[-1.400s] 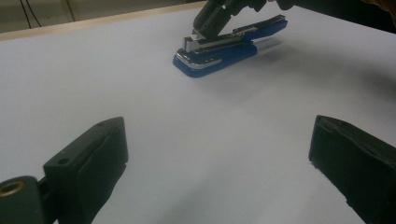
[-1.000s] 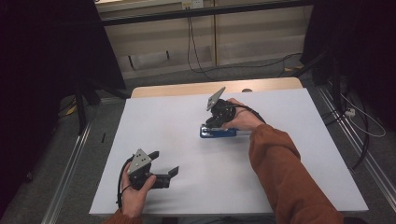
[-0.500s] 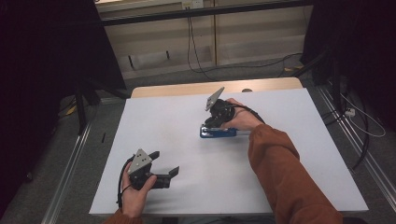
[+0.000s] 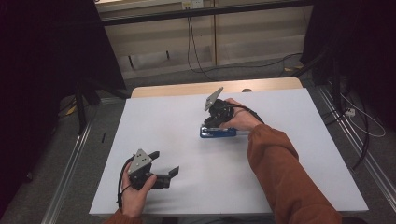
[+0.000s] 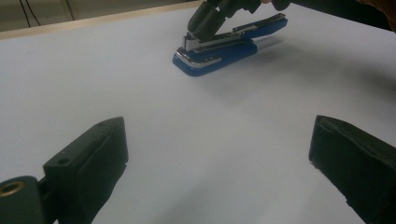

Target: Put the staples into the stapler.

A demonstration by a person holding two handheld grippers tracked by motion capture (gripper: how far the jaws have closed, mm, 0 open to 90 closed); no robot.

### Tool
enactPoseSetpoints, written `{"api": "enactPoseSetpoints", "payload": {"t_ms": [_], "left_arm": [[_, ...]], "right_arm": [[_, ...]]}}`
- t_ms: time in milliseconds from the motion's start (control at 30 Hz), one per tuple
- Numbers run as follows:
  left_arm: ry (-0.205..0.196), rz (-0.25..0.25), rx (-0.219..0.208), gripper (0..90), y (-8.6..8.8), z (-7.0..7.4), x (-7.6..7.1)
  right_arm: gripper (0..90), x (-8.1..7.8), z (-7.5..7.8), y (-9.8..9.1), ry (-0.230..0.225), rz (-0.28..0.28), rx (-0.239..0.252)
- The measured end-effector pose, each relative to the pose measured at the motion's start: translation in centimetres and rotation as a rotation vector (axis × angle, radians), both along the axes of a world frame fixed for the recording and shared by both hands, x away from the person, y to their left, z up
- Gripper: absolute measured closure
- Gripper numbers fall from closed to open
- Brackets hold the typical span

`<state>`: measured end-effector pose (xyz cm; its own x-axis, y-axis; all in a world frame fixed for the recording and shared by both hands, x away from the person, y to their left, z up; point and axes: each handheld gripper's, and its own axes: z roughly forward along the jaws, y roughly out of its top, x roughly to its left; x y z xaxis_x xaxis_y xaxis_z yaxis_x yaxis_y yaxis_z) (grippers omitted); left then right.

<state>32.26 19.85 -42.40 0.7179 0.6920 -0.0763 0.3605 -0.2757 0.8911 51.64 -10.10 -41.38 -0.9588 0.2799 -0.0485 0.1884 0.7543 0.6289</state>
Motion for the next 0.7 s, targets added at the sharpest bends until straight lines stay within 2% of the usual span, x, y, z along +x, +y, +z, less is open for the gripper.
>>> {"api": "enactPoseSetpoints", "payload": {"t_ms": [700], "left_arm": [[0.003, -0.003, 0.000, 4.8, -0.02, -0.04, 0.03]], "right_arm": [[79.2, -0.02, 0.04, -0.18, 0.002, 0.028, -0.022]]}}
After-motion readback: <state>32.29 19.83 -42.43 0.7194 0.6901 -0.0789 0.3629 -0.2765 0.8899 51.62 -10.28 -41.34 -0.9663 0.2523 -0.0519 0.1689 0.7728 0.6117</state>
